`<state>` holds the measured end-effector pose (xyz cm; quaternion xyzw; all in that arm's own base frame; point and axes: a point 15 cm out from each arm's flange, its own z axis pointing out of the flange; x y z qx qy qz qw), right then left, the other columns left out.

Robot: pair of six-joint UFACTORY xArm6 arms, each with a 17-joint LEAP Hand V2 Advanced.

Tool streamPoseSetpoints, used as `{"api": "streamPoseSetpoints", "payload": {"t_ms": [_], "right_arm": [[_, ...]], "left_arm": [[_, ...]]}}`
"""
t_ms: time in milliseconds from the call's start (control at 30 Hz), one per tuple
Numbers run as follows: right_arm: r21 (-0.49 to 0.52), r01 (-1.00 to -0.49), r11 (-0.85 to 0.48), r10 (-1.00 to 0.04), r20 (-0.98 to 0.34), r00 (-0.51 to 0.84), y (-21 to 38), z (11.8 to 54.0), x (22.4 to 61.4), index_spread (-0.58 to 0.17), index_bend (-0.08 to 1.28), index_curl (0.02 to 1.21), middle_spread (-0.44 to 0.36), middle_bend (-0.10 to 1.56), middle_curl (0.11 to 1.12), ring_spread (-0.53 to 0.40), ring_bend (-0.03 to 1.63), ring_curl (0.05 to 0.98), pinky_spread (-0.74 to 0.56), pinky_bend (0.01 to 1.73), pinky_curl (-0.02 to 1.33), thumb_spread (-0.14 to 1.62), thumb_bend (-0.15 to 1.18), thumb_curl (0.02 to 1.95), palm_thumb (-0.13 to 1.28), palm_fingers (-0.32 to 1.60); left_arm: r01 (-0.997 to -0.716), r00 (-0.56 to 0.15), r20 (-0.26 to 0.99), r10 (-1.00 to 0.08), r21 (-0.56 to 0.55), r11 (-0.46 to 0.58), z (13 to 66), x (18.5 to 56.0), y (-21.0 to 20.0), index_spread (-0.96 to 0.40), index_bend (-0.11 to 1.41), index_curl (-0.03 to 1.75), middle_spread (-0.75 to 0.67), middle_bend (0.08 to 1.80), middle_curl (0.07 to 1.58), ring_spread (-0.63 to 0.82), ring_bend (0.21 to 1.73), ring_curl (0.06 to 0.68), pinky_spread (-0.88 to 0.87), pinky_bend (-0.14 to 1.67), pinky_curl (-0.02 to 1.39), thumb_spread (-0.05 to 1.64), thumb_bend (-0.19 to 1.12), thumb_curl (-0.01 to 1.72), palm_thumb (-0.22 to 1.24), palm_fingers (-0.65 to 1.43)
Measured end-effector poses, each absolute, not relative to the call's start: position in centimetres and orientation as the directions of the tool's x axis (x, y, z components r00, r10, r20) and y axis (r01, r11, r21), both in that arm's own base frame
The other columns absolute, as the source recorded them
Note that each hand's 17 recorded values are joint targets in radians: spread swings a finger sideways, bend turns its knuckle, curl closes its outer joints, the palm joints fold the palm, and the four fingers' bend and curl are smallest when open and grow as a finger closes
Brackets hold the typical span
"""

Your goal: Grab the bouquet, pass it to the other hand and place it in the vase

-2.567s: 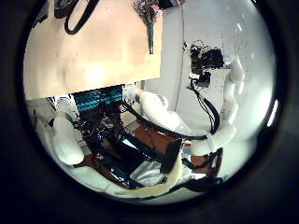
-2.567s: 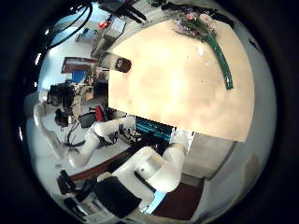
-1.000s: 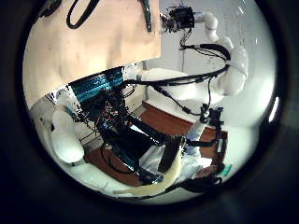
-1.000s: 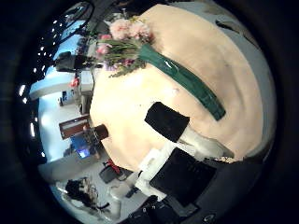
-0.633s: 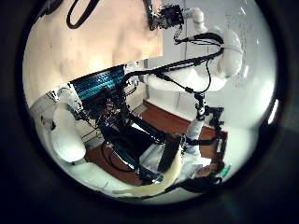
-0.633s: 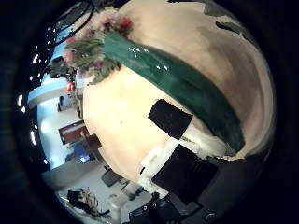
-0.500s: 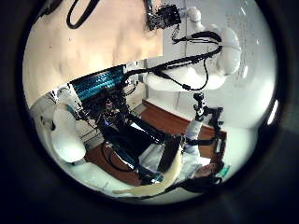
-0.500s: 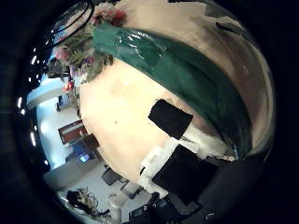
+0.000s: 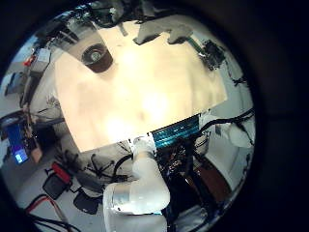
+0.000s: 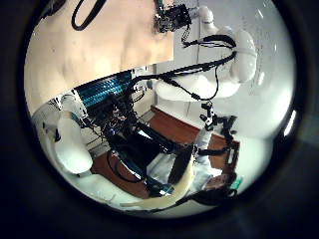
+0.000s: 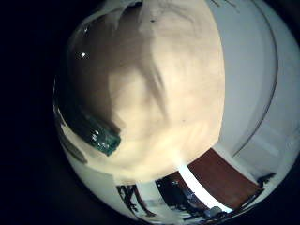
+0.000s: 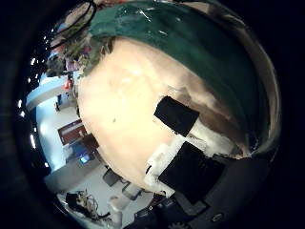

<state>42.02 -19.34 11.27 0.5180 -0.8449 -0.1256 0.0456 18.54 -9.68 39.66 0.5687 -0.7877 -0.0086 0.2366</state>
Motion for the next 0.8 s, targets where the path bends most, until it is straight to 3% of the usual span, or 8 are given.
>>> {"api": "streamPoseSetpoints", "payload": {"t_ms": [200, 267, 400, 533, 633, 800], "right_arm": [[0.261, -0.873, 0.412, -0.902, -0.020, -0.432, -19.7, 11.2, 41.8, -0.292, 0.24, 0.47, -0.114, 0.62, 0.54, -0.233, 1.03, 0.340, -0.21, 0.79, 0.02, 1.07, 0.01, 0.42, 0.66, 0.91], [0.261, -0.877, 0.404, -0.909, 0.003, -0.418, -19.8, 11.4, 41.7, -0.338, 0.31, 0.51, -0.145, 0.67, 0.57, -0.250, 1.06, 0.364, -0.33, 0.87, 0.05, 1.05, 0.02, 0.45, 0.74, 1.15], [0.263, -0.881, 0.393, -0.917, 0.038, -0.398, -20.0, 11.4, 41.2, -0.379, 0.53, 0.63, -0.175, 0.80, 0.64, -0.246, 1.10, 0.418, -0.40, 1.01, 0.12, 1.03, 0.03, 0.48, 0.85, 1.31], [0.216, -0.892, 0.397, -0.917, 0.041, -0.398, -20.0, 11.9, 41.2, -0.382, 0.74, 0.74, -0.176, 0.98, 0.72, -0.237, 1.20, 0.475, -0.36, 1.21, 0.22, 1.02, 0.05, 0.53, 0.97, 1.32], [0.114, -0.909, 0.401, -0.916, 0.040, -0.399, -20.3, 13.0, 41.9, -0.361, 0.88, 0.81, -0.176, 1.08, 0.77, -0.232, 1.26, 0.518, -0.31, 1.33, 0.28, 1.02, 0.07, 0.57, 1.03, 1.28], [-0.012, -0.917, 0.400, -0.916, 0.041, -0.400, -20.9, 17.1, 41.9, -0.323, 1.01, 0.86, -0.162, 1.20, 0.80, -0.225, 1.34, 0.574, -0.26, 1.44, 0.35, 0.98, 0.10, 0.65, 1.11, 1.23]], "left_arm": [[-0.891, -0.237, 0.373, -0.897, 0.285, 0.353, 39.7, 18.8, -10.0, 0.07, 0.18, 0.32, 0.44, 0.18, 0.28, 0.60, 0.43, 0.207, 0.69, 0.35, 0.17, 1.06, -0.02, 0.28, 0.03, -0.02], [-0.889, -0.239, 0.376, -0.895, 0.287, 0.357, 39.7, 18.7, -10.2, 0.08, 0.18, 0.32, 0.44, 0.18, 0.28, 0.60, 0.42, 0.207, 0.69, 0.35, 0.17, 1.06, -0.02, 0.28, 0.03, -0.02], [-0.888, -0.241, 0.378, -0.894, 0.286, 0.361, 39.8, 18.7, -10.3, 0.08, 0.18, 0.33, 0.44, 0.18, 0.28, 0.60, 0.42, 0.207, 0.69, 0.34, 0.17, 1.06, -0.02, 0.28, 0.03, -0.01], [-0.887, -0.243, 0.378, -0.893, 0.286, 0.362, 39.8, 18.6, -10.4, 0.08, 0.18, 0.34, 0.44, 0.18, 0.28, 0.60, 0.41, 0.207, 0.69, 0.34, 0.17, 1.06, -0.02, 0.28, 0.03, -0.01], [-0.886, -0.244, 0.379, -0.892, 0.287, 0.365, 39.8, 18.5, -10.4, 0.08, 0.19, 0.34, 0.44, 0.18, 0.28, 0.60, 0.41, 0.207, 0.69, 0.33, 0.17, 1.06, -0.02, 0.28, 0.03, -0.01], [-0.886, -0.244, 0.381, -0.892, 0.287, 0.365, 39.8, 18.6, -10.5, 0.08, 0.19, 0.35, 0.44, 0.18, 0.28, 0.60, 0.40, 0.207, 0.68, 0.33, 0.17, 1.06, -0.02, 0.28, 0.03, 0.00]]}}
